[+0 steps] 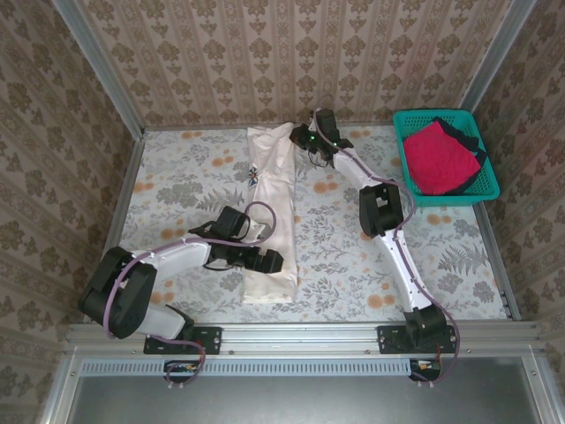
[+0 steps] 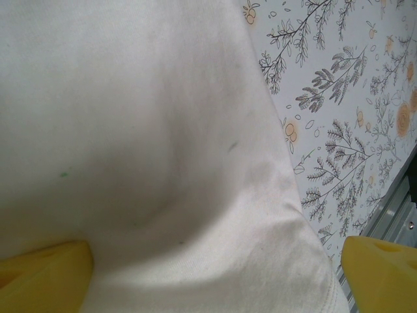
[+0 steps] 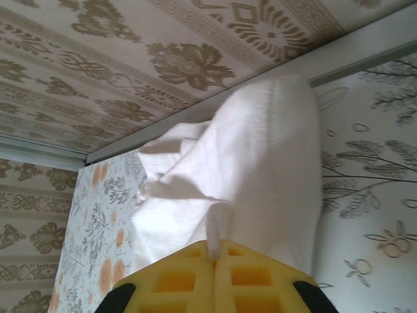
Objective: Fold and stack the t-shirts
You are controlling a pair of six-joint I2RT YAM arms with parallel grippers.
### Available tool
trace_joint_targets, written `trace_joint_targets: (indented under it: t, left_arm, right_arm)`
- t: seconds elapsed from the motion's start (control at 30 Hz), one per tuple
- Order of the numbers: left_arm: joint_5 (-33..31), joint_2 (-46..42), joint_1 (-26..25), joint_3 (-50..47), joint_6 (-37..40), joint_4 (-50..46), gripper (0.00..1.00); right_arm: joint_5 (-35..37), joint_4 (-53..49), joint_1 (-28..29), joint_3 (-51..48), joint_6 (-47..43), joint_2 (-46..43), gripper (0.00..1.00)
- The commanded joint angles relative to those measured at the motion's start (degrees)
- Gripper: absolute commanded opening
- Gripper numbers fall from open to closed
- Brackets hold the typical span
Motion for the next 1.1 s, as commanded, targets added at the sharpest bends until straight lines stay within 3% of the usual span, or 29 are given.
trace_joint_targets:
  t: [0.0, 0.33, 0.4, 0.5, 0.6, 0.8, 1.07]
  left_arm:
    - [-0.98, 1.94, 0.44, -1.60, 0.06, 0.23, 1.00]
    - [-0.49, 2.60, 0.45, -1.03, 0.18, 0.25, 1.00]
    - [-0.50, 2.69, 0.44, -0.97, 0.13, 0.15, 1.00]
    - [-0.38, 2.73, 0.44, -0.86, 0.21, 0.11, 1.00]
    - [-0.41, 2.74, 0.44, -0.69, 0.24, -0.02, 1.00]
    - [-0.59, 2.70, 0.44, -0.30, 0.16, 0.22, 1.00]
    - [-0.16, -1.29, 0.44, -1.36, -0.15, 2.95, 1.00]
  right_arm:
    - [-1.39, 3.10, 0.71, 4.50, -1.64, 1.11, 0.01]
    - [-0.94, 1.68, 1.07, 9.39, -2.65, 6.03, 0.07]
    - [-2.17, 2.34, 0.74, 10.62, -1.45, 7.08, 0.19]
    - [-2.60, 0.54, 0.51, 11.15, -3.04, 6.46, 0.53]
    - [-3.48, -1.37, 0.06, 10.92, -4.59, 4.92, 0.68]
    - [-4.72, -1.52, -0.29, 5.64, -6.23, -0.65, 0.73]
    - [-5.45, 8.10, 1.22, -17.16, -7.18, -15.19, 0.74]
